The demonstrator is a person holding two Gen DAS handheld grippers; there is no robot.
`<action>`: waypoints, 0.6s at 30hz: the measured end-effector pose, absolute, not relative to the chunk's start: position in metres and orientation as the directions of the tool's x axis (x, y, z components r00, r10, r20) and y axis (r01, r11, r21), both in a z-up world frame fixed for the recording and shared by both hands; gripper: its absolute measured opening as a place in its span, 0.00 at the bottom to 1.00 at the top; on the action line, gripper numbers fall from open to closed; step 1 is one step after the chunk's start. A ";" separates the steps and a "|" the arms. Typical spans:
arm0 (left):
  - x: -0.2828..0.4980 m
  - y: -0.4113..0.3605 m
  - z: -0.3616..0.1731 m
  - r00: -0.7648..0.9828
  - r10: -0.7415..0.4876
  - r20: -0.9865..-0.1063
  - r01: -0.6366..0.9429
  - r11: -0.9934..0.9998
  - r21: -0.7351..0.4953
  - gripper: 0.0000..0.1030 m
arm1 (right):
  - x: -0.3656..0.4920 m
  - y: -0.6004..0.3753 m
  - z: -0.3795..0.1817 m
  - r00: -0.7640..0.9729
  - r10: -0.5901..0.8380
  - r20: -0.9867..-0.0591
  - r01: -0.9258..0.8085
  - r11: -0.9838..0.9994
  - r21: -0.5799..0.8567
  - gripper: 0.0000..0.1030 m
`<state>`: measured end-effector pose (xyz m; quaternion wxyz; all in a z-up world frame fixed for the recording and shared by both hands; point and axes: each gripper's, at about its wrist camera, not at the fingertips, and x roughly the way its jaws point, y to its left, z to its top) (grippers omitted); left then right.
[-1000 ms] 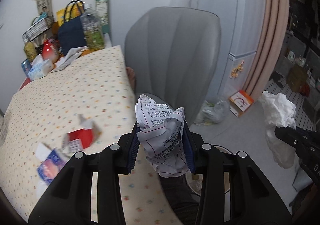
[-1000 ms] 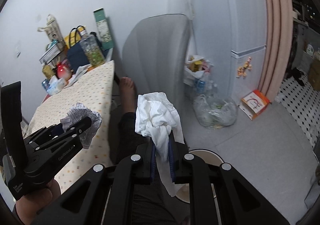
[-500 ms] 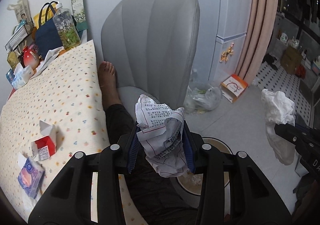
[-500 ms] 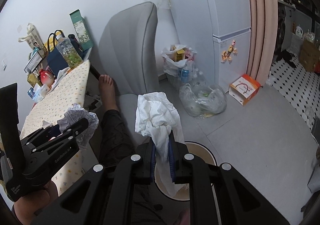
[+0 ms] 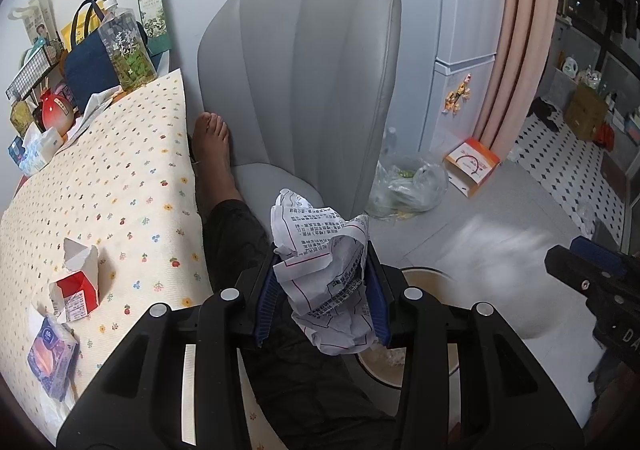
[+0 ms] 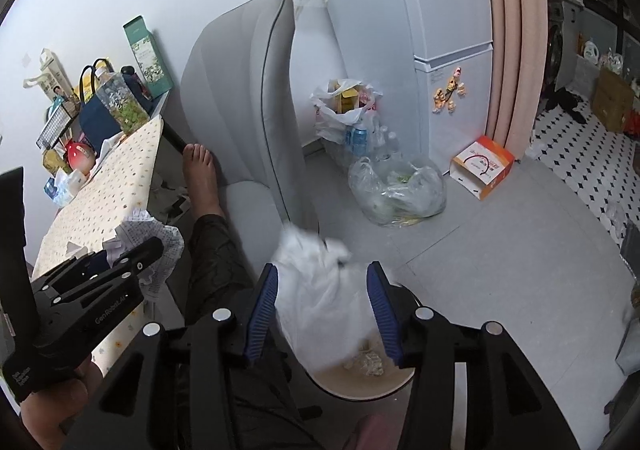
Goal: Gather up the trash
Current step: 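Open the right tool to drop the tissue while the left tool drops the paper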
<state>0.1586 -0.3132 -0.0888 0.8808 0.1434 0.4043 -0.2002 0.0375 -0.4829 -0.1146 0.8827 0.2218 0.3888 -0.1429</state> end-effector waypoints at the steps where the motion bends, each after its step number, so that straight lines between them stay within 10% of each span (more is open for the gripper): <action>1: 0.158 -0.314 -0.089 0.591 -0.238 -0.770 0.471 0.878 0.090 0.38 | 0.036 -0.485 -0.115 0.657 -0.083 -0.749 0.430 0.858 0.282 0.46; 18: 0.133 -0.369 -0.103 0.528 -0.294 -0.797 0.578 0.811 0.084 0.38 | -0.013 -0.530 -0.114 0.639 -0.167 -0.751 0.532 0.801 0.274 0.47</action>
